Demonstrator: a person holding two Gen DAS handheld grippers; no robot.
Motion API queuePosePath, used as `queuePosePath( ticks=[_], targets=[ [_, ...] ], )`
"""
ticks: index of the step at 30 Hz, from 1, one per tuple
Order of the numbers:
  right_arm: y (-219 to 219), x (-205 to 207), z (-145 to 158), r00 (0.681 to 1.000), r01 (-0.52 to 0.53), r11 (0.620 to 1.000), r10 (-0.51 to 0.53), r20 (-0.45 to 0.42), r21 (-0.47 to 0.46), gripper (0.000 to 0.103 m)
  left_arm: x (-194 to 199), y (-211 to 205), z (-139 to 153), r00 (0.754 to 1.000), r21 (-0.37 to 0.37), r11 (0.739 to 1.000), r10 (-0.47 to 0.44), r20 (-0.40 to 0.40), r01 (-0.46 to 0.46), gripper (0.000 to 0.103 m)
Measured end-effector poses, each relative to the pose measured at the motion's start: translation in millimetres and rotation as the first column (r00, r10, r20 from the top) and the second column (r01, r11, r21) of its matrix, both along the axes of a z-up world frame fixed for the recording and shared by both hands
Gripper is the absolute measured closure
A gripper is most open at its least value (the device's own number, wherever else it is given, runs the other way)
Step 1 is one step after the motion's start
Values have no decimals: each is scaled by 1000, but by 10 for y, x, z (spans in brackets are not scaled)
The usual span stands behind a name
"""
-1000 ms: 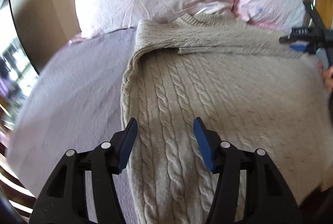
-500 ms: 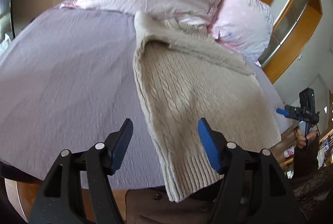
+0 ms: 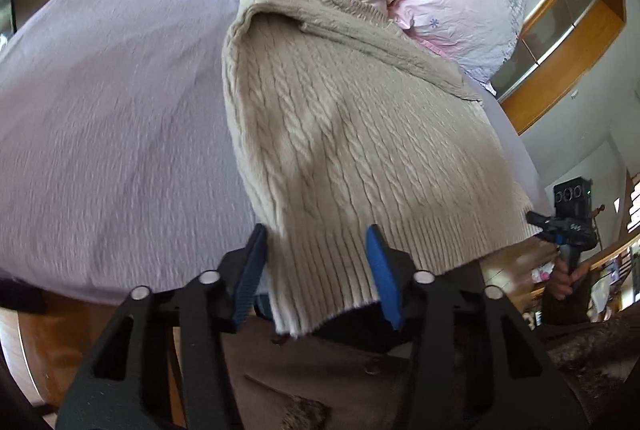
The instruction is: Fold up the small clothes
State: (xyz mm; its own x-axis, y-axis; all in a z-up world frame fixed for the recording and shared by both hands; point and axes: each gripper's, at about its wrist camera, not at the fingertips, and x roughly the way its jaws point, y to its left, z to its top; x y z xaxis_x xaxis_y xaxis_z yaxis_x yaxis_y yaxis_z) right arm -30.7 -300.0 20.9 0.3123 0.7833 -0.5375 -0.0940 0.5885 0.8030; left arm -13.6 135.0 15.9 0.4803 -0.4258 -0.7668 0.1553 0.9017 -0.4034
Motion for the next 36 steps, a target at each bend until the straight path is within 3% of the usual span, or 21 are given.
queuePosePath(
  ticks=[2,3,4,10,13,17,20,22,25,26,27,28,29,30,31,32,33,36],
  targets=[
    [-12,-16,-34,1000,3,1000,-3,2,24,94,11,28,-4,999,-5,1000,30,-24,-30,71],
    [-3,5,-8,1000,9,999,-10,18,35,94,17,44,-15,998,-11,999,43,-38,-43,89],
    [19,26,28,999,15,999,-17,38,37,94,47,63,-60,996,-41,998,47,-71,-50,94],
    [-38,351,521,965,89,994,-102,240,64,94,151,41,95,999,-100,994,40,-5,-40,96],
    [-106,724,775,937,152,985,-170,305,80,94,358,62,403,993,-134,991,39,111,-24,96],
    [-174,1456,967,892,277,958,-287,349,79,94,994,142,817,965,-147,987,104,243,-69,96],
    [-246,1992,929,855,385,920,-385,347,72,94,1675,190,935,945,-174,972,200,260,-157,96],
    [-314,2433,787,817,498,867,-477,323,19,94,2080,159,921,926,-140,965,252,280,-220,96],
    [-349,3001,358,813,580,810,-569,127,-86,93,2768,69,662,917,5,944,320,240,-331,95],
    [-325,3063,248,814,581,809,-577,67,-93,93,2926,80,530,918,30,931,352,180,-363,95],
    [-296,3071,189,816,577,813,-576,38,-79,91,2970,136,452,917,-4,925,376,136,-379,95],
    [-260,3022,190,826,563,825,-560,56,-57,72,2949,203,417,914,-75,921,388,117,-382,94],
    [-246,2963,238,830,555,831,-549,98,-43,34,2872,297,415,909,-153,912,400,120,-381,91],
    [-250,2877,303,820,561,827,-552,153,-26,15,2817,352,427,907,-174,909,401,126,-378,83],
    [-279,2740,402,784,591,807,-577,230,9,1,2749,409,441,910,-186,911,395,126,-369,76],
    [-301,2675,471,768,591,805,-580,272,49,1,2667,463,448,917,-195,914,382,117,-356,62],
    [-312,2663,541,765,575,814,-571,300,82,1,2611,494,442,924,-196,918,369,102,-345,56],
    [-376,2596,651,728,593,801,-576,371,82,1,2347,501,364,948,-208,930,316,37,-302,51]
  ],
)
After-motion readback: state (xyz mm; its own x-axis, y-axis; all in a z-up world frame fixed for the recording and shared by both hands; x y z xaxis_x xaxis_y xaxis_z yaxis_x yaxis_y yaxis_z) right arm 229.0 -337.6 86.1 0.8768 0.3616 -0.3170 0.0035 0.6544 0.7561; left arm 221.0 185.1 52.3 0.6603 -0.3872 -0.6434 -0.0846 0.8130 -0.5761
